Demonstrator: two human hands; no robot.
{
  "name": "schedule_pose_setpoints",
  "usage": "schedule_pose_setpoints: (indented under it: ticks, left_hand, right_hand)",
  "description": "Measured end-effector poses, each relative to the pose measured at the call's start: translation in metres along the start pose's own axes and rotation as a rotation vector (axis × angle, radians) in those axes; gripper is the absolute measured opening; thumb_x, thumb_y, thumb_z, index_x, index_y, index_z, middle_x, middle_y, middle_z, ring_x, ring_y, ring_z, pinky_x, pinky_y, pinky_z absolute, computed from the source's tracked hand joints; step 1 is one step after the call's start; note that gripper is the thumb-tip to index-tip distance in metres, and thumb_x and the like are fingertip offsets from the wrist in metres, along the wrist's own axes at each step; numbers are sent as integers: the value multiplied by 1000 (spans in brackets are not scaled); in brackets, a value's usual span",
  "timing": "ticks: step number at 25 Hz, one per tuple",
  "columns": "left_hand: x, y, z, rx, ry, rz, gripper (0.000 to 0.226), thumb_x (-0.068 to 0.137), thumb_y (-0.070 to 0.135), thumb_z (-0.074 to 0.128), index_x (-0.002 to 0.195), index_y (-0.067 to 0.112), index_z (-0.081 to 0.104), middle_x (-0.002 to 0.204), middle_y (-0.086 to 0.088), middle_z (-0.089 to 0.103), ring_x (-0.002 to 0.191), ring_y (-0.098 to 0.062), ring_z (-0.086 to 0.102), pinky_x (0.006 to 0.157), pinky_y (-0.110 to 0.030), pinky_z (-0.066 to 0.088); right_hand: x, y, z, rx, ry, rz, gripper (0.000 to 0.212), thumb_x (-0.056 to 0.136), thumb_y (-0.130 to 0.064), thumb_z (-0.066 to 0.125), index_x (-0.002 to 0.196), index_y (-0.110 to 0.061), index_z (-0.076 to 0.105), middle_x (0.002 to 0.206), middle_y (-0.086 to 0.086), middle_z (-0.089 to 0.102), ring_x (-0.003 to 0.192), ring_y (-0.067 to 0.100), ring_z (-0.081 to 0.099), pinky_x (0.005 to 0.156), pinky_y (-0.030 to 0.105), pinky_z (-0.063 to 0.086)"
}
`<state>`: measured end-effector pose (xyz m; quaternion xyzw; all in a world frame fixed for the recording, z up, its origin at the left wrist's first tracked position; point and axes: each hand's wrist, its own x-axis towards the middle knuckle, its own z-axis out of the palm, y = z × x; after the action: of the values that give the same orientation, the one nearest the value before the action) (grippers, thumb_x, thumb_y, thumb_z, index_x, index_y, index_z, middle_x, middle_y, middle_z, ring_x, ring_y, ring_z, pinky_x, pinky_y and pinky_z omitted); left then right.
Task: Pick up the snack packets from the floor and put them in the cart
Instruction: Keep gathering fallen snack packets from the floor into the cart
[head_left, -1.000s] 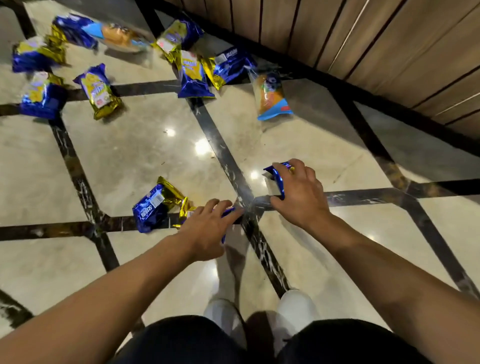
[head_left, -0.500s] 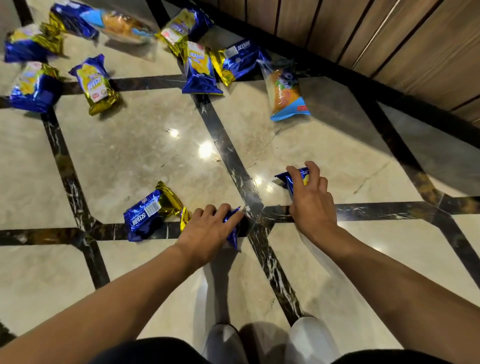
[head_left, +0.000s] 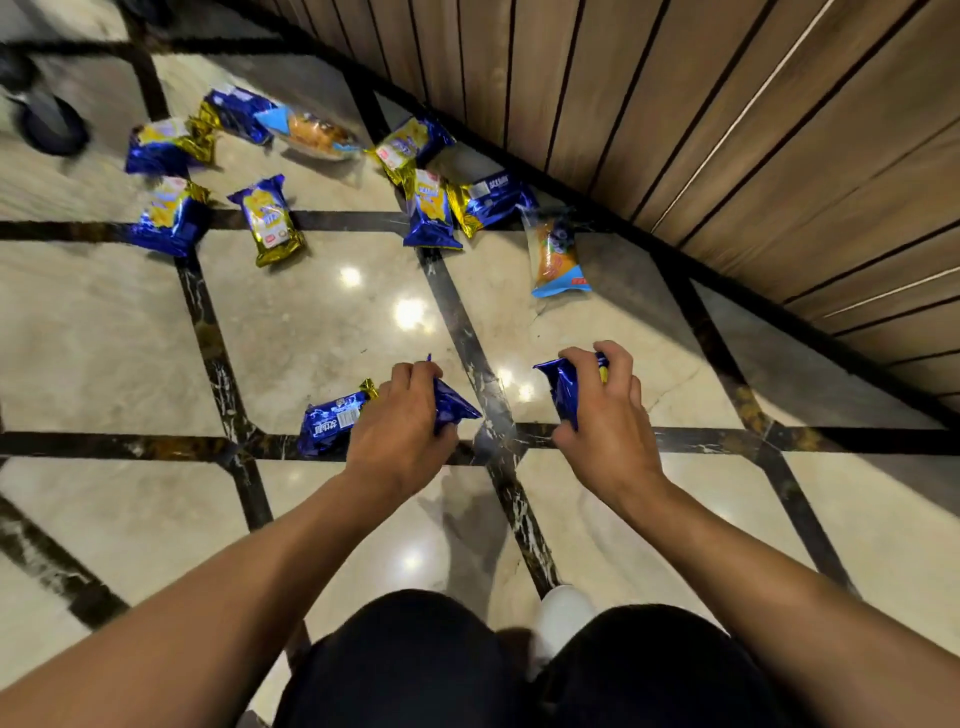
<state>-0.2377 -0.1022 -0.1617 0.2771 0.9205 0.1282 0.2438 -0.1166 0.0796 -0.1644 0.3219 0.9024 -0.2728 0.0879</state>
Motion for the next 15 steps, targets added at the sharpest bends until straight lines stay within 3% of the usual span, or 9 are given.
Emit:
schedule_pose_setpoints:
  ticks: [4, 9, 13, 15]
  left_hand:
    - [-66, 67, -150, -171, 42, -148, 59, 78, 32, 67, 129, 22, 39, 125, 1, 44, 104, -23, 55, 81, -41, 51]
    - [-181, 150, -363, -296, 123, -173, 54, 80, 29, 68, 126, 23, 39, 126, -1, 40, 104, -24, 57, 85, -42, 53]
    - [-257, 183, -460, -342, 227, -228, 60, 83, 22, 70, 135, 24, 39, 146, -2, 20, 104, -29, 61, 85, -39, 53]
    - [-289, 188, -485, -463, 309, -314, 73, 78, 18, 75, 141, 18, 37, 149, -6, 27, 112, -30, 58, 92, -34, 48]
  right_hand:
    - [-63, -101, -134, 106, 51, -20, 73, 72, -8, 69, 133, -31, 36, 143, 1, 23, 117, 32, 44, 89, 48, 50]
    - [-155, -241, -320, 187, -20, -54, 70, 72, -10, 68, 131, -33, 37, 140, -1, 26, 117, 30, 47, 85, 46, 52]
    - [-213, -311, -405, 202, -4, -102, 77, 75, -11, 71, 139, -33, 34, 148, 3, 19, 123, 29, 48, 88, 42, 52]
    - [-234, -337, -426, 245, -13, -93, 91, 75, -9, 73, 150, -24, 23, 150, 8, 22, 125, 29, 47, 95, 36, 47]
